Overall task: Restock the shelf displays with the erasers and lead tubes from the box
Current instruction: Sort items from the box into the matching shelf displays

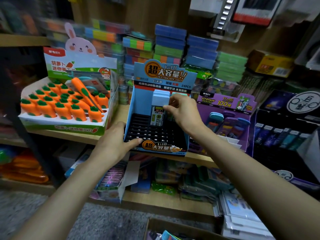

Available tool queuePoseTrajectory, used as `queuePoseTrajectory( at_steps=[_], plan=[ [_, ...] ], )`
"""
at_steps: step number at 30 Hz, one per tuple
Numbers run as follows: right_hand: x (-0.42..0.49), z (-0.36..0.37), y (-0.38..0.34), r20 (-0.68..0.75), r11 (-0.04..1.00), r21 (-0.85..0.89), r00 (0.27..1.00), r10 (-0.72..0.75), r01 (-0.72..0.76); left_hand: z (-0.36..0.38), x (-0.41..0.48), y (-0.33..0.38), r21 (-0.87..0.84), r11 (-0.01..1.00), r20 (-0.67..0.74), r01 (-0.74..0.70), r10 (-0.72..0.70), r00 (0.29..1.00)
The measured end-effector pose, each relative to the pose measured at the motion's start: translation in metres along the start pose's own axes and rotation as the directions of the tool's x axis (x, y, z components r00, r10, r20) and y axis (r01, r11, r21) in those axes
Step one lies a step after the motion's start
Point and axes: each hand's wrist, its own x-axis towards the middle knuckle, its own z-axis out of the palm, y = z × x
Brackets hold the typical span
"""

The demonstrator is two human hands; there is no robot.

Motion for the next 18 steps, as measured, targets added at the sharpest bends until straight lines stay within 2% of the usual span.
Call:
queuePoseTrajectory(
  at_steps=[3,5,7,9,11,13,18],
  plan=[
    [-0.002,-0.005,-0.005,0.022,0.987,-0.163,1.0,0.0,0.004,-0.004,0.0,0.001,0.084,0.996,-0.023,-0.001,0.003,1.0],
    [-0.01,-0.015,-0.008,0.032,0.98,-0.196,0.999,-0.016,0.022,-0.01,0.001,0.003,0.097,0.995,-0.105,-0.023,0.033,0.994],
    [-0.025,-0.031,-0.011,0.02,0.987,-0.148,0.998,-0.064,0.067,-0.017,-0.002,0.007,-0.008,0.993,-0.224,-0.117,0.112,0.968],
    [-0.05,-0.051,-0.012,0.039,0.99,-0.079,0.992,-0.117,0.12,-0.021,-0.01,0.015,-0.126,0.966,-0.256,-0.227,0.19,0.948],
    [-0.083,-0.068,-0.005,0.136,0.991,-0.055,0.984,-0.111,0.119,-0.016,-0.026,0.024,-0.185,0.937,-0.15,-0.296,0.271,0.951],
    [-0.121,-0.081,0.009,0.287,0.992,-0.087,0.956,-0.058,0.086,0.003,-0.045,0.03,-0.196,0.922,0.024,-0.335,0.346,0.938],
    [-0.221,-0.09,0.068,0.57,0.971,-0.236,0.804,0.167,-0.034,0.08,-0.089,0.03,-0.121,0.91,0.385,-0.397,0.412,0.826]
  ],
)
